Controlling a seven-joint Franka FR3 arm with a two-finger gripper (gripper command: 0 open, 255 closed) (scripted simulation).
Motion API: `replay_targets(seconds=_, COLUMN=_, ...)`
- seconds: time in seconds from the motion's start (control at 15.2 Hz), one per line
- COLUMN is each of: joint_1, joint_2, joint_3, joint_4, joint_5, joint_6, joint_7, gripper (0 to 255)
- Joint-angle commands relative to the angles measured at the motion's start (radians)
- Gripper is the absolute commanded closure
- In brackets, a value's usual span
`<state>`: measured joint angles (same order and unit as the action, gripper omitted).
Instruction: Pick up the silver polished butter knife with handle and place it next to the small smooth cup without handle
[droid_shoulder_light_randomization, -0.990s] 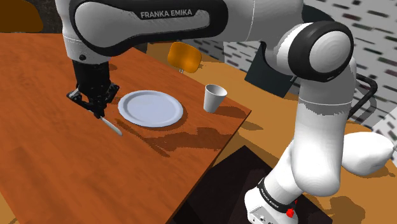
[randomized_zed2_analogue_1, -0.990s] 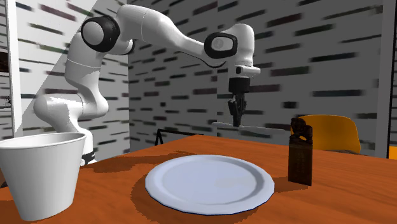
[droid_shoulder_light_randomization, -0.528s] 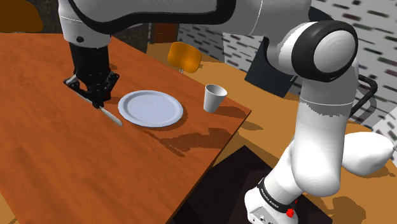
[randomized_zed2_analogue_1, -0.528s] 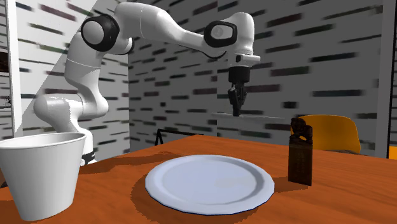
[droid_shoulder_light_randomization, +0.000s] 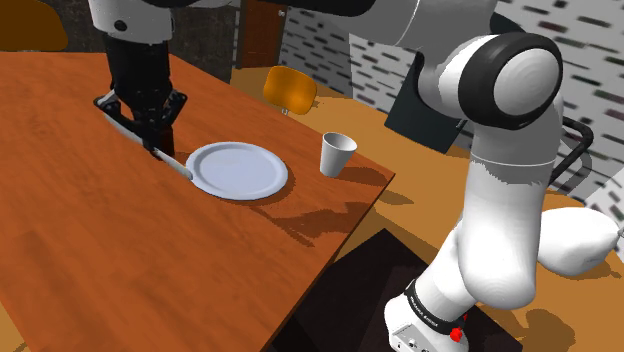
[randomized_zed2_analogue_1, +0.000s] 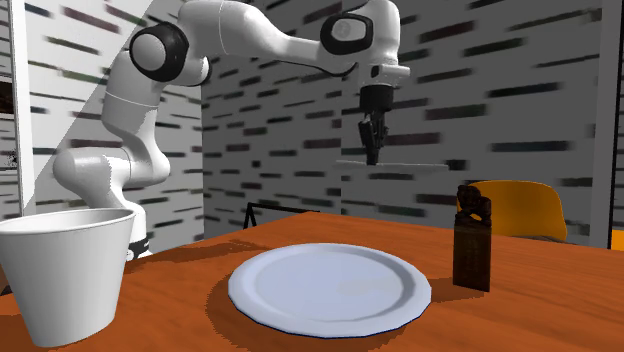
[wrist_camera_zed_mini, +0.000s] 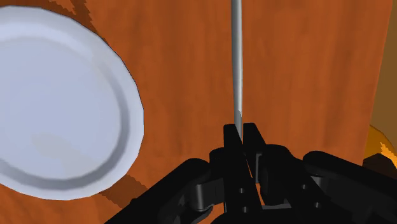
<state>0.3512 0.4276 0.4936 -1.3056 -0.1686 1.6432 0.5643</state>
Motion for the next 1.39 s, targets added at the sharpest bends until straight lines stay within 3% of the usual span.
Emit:
replay_targets(seconds=0.0, joint_1=0.006, joint_2=0.007, joint_3=0.0, joint_4=0.038, joint_5=-0.002, joint_6=-0.032, joint_7=0.0, gripper=255)
replay_targets(seconds=0.33, joint_1=0.021, joint_2=0.023, joint_3=0.0, joint_4=0.126, joint_5=-0.009, joint_6=-0.104, joint_7=0.0, gripper=255)
replay_targets(seconds=0.79, joint_1=-0.138, joint_2=-0.119, joint_3=-0.029, joint_4=-0.067, joint_5=0.055, joint_6=-0.04, joint_7=-0.159, gripper=255)
replay_targets(seconds=1.32, joint_1=-0.277, joint_2=-0.207, joint_3=-0.089, joint_4=-0.175, joint_5=0.096, joint_6=-0.01, joint_7=-0.347, gripper=255)
